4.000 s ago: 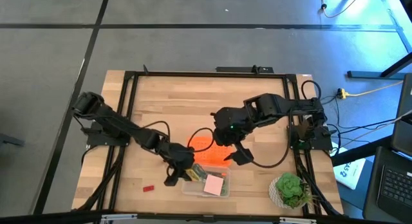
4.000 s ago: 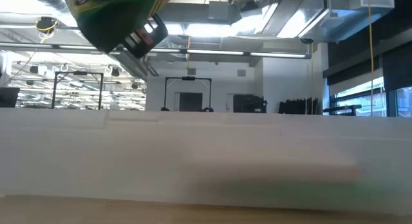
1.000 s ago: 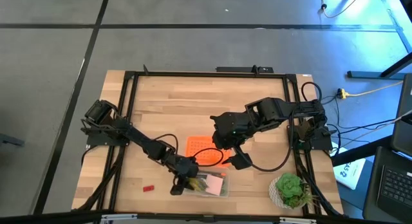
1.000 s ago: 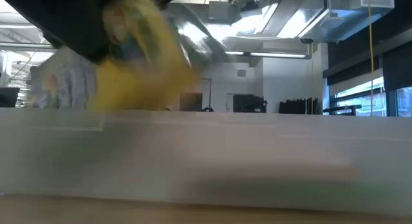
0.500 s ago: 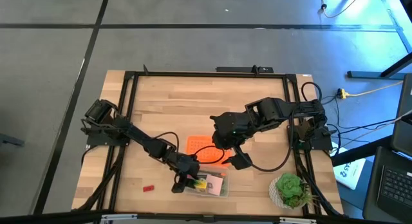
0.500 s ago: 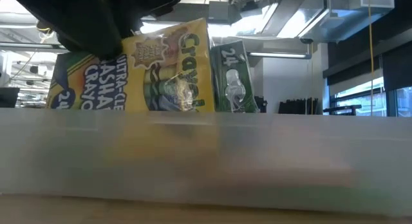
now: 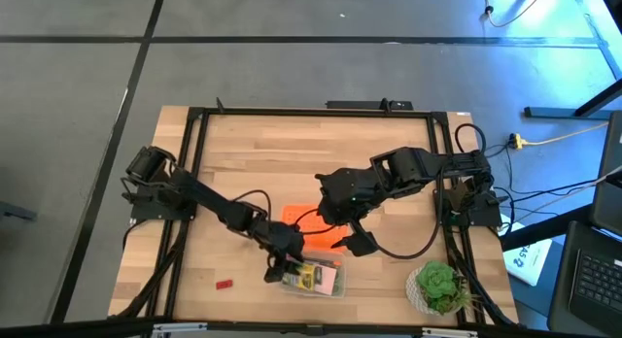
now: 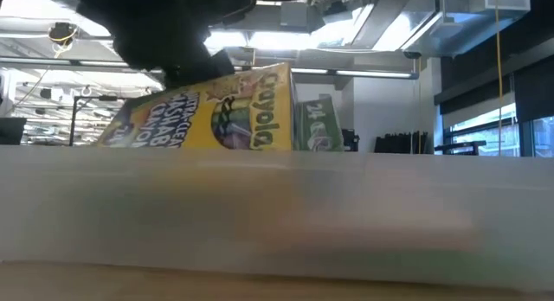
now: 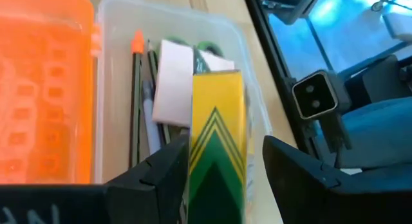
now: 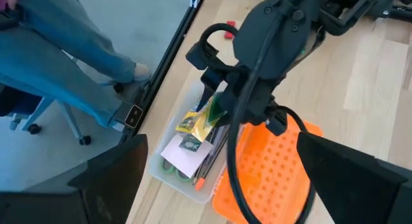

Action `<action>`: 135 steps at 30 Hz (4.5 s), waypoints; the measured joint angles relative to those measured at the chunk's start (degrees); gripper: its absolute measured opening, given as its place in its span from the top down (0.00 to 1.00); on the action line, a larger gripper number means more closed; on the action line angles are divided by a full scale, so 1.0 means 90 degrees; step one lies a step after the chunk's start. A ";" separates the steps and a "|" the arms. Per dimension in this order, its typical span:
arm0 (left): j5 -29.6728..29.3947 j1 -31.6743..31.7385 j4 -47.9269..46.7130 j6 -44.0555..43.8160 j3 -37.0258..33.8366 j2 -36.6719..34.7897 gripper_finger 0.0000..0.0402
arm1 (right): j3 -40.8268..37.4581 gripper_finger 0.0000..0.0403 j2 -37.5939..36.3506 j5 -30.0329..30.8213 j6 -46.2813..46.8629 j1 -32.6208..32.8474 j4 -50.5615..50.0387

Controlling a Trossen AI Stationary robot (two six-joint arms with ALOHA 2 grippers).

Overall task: Pack school essentials
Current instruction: Put the red eraser into the orange supply box

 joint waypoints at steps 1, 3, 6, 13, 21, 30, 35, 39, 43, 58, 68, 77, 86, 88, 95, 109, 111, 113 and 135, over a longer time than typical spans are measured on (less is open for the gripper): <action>-0.0004 0.0009 -0.0005 0.0000 0.0000 -0.0039 0.52 | 0.0000 0.01 0.0000 0.0000 0.0001 0.0000 0.0008; -0.0026 0.0048 -0.0152 0.0019 0.0000 -0.0151 0.52 | 0.0000 0.01 0.0000 0.0000 -0.0001 0.0000 0.0008; -0.0061 0.0107 -0.0435 0.0148 0.0000 -0.0340 0.52 | 0.0000 0.01 0.0000 0.0001 0.0000 -0.0001 0.0013; -0.0117 0.0076 -0.1058 0.0181 0.0000 -0.0808 0.52 | 0.0000 0.01 0.0000 0.0000 0.0001 0.0000 0.0044; -0.0523 -0.0294 -0.3242 -0.0385 0.0000 -0.1825 0.52 | 0.0000 0.01 0.0000 0.0000 0.0001 0.0000 0.0176; -0.1225 -0.1028 -0.5647 -0.1922 -0.0009 -0.2453 0.52 | 0.0000 0.01 0.0000 0.0000 0.0001 -0.0001 0.0244; -0.1302 -0.1537 -0.5925 -0.2542 -0.0010 -0.2456 0.52 | 0.0000 0.01 0.0000 0.0000 0.0001 0.0000 0.0239; -0.1428 -0.1947 -0.5925 -0.3117 -0.0022 -0.2453 0.52 | 0.0000 0.01 0.0000 0.0001 0.0001 -0.0001 0.0239; -0.1534 -0.2382 -0.5915 -0.3593 -0.0022 -0.2422 0.52 | 0.0000 0.01 0.0000 0.0000 0.0001 0.0000 0.0239; -0.2656 -0.3999 -0.5112 -0.4026 -0.0022 -0.1542 0.52 | 0.0000 0.01 0.0000 0.0000 0.0001 -0.0002 0.0369; -0.2889 -0.4324 -0.4453 -0.4482 -0.0022 -0.0582 0.52 | 0.0000 0.01 0.0000 0.0001 0.0001 0.0000 0.0647; -0.2892 -0.4319 -0.4463 -0.4886 -0.0025 -0.0160 0.52 | 0.0000 0.01 0.0000 0.0001 0.0008 -0.0001 0.0671; -0.2884 -0.4318 -0.4339 -0.4840 -0.0124 -0.0051 0.52 | 0.0000 0.01 0.0000 0.0000 0.0006 -0.0001 0.0669; -0.2860 -0.4316 -0.4285 -0.4857 -0.0175 -0.0051 0.52 | 0.0000 0.01 0.0000 0.0000 0.0011 -0.0001 0.0669; -0.2766 -0.4311 -0.4230 -0.4711 -0.0207 -0.0044 0.58 | 0.0000 0.01 0.0000 0.0000 0.0018 0.0000 0.0666; -0.2919 -0.4314 -0.4191 -0.4879 -0.0225 -0.0071 0.82 | 0.0000 0.01 0.0000 0.0000 0.0026 -0.0002 0.0659; -0.2915 -0.4312 -0.4195 -0.4883 -0.0227 -0.0155 0.83 | 0.0000 0.01 0.0000 0.0000 0.0044 0.0000 0.0659; -0.2856 -0.4288 -0.4201 -0.4884 -0.0245 -0.0255 0.84 | 0.0000 0.01 0.0000 0.0000 0.0173 -0.0002 0.0657; -0.2948 -0.2322 -0.3957 -0.2491 -0.0226 -0.2283 0.84 | 0.0002 0.01 0.0000 -0.0005 0.0181 0.0000 0.0548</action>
